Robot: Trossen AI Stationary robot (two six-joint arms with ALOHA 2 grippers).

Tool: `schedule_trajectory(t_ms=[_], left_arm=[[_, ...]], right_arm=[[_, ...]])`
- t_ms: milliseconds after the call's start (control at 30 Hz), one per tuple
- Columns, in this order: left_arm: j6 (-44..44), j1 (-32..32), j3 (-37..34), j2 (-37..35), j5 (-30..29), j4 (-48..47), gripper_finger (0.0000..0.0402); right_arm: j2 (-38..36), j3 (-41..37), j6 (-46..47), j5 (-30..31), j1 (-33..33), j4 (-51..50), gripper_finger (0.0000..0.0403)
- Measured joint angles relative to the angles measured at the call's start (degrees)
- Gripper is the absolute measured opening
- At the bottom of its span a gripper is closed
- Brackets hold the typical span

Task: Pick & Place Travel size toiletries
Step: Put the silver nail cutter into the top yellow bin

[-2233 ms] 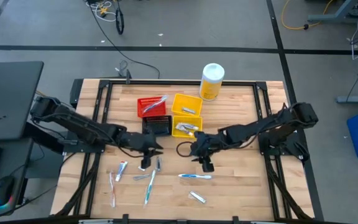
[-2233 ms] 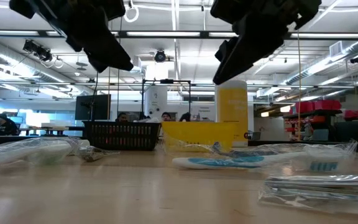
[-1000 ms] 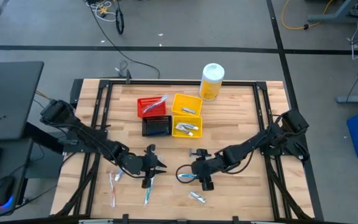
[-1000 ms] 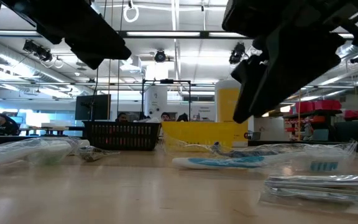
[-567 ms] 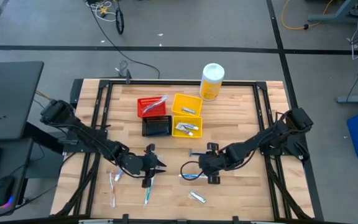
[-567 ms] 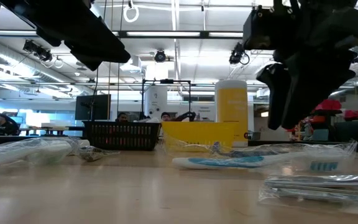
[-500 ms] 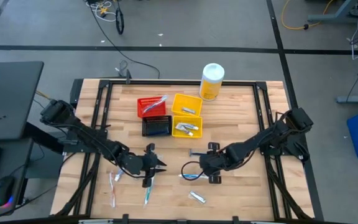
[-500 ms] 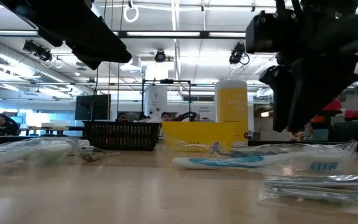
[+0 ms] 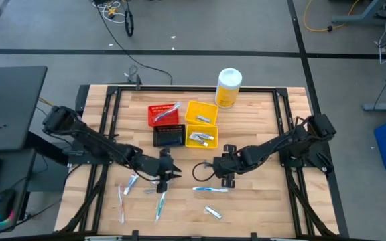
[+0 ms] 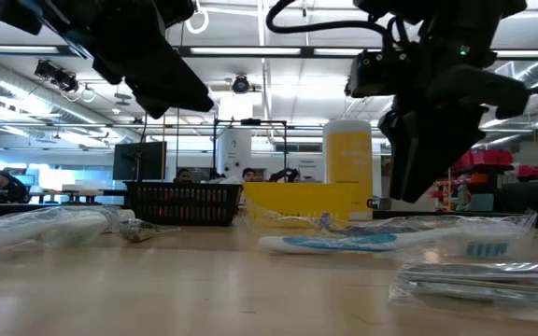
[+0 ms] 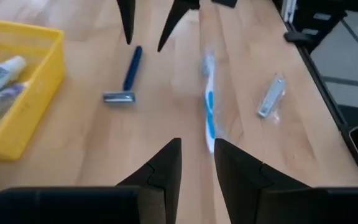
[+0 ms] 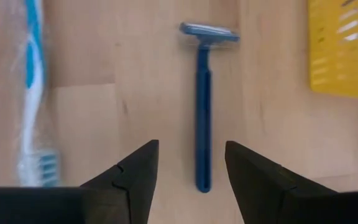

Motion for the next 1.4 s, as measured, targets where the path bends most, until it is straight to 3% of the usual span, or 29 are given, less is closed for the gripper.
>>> schedule_trajectory(t_ms=[267,567,1000,1200,1400], left_arm=[[2.45,1.1,0.04,-12.98,-10.57,-14.62,0.0103],[4.91,4.12,0.02,-22.87,-11.27,-24.73,0.0103],[8.92,9.26,0.3,-23.93,-10.84,-28.36,0.0103],[11.65,16.77,1.07,-25.04,-10.49,-30.78,0.0103],[11.86,23.49,1.11,-25.04,-4.68,-30.39,0.0103]], right_arm=[[0.0,0.0,-1.22,-0.57,-0.88,-0.22,0.0182],[-0.01,0.0,-3.2,-0.51,-2.86,1.12,0.0188],[-11.81,0.04,-9.05,3.36,-8.5,-3.39,0.0173],[-16.11,0.04,-15.11,3.67,-14.97,-3.33,0.0187],[-16.36,0.04,-16.82,1.32,-20.56,-0.4,0.0191]])
